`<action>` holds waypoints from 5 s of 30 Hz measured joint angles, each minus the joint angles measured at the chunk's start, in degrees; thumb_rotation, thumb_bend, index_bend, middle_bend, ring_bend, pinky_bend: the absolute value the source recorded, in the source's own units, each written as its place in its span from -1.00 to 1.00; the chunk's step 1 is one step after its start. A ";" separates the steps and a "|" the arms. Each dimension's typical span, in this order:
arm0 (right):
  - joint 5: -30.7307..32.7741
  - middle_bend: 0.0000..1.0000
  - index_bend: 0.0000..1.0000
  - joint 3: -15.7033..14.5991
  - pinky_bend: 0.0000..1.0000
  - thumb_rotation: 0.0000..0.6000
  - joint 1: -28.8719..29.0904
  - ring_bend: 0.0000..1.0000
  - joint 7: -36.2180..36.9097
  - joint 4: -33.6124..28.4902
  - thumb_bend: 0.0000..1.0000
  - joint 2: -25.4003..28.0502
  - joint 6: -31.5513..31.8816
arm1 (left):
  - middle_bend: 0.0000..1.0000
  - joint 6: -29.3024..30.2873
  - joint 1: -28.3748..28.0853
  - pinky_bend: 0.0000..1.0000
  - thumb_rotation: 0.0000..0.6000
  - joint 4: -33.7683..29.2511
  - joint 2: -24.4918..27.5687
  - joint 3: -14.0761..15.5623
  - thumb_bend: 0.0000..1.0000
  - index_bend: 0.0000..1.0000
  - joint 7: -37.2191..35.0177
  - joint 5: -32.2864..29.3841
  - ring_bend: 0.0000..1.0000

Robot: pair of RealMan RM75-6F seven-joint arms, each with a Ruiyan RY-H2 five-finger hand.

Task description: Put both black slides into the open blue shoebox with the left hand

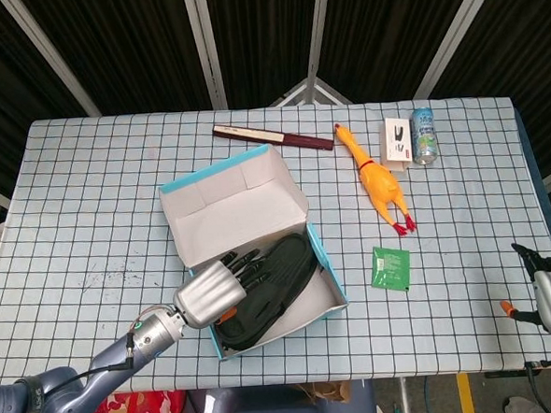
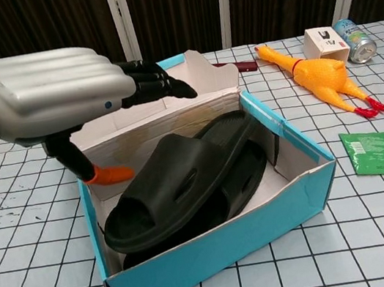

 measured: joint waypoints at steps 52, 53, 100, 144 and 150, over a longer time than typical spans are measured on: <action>0.81 -0.62 -0.74 0.10 -0.70 1.00 -0.01 -0.52 1.58 0.46 -0.55 0.65 -0.98 | -0.46 5.75 -1.30 -0.29 1.00 18.03 -15.83 2.05 -0.33 -0.69 -9.18 11.17 -0.47; 0.79 -0.62 -0.74 0.10 -0.70 1.00 -0.01 -0.51 1.60 0.44 -0.55 0.66 -0.98 | -0.46 5.94 -1.12 -0.28 1.00 18.01 -15.52 2.09 -0.33 -0.69 -9.31 11.17 -0.46; 1.39 -0.62 -0.74 -0.03 -0.70 1.00 0.47 -0.51 -0.19 -0.23 -0.55 0.44 -1.64 | -0.45 5.79 3.23 -0.35 1.00 9.10 -5.79 -3.50 -0.24 -0.65 -31.31 -1.09 -0.61; 2.16 -0.62 -0.74 -0.04 -0.70 1.00 0.21 -0.51 0.40 -0.35 -0.55 0.93 -1.85 | -0.37 -8.52 -2.00 -0.21 1.00 25.18 -17.31 1.86 -0.16 -0.61 -25.21 -10.86 -0.47; 1.94 -0.62 -0.74 -0.06 -0.70 1.00 0.16 -0.51 0.51 -0.49 -0.55 1.02 -1.69 | -0.39 -4.48 -1.74 -0.25 1.00 22.27 -15.99 1.28 -0.16 -0.66 -23.43 -8.72 -0.47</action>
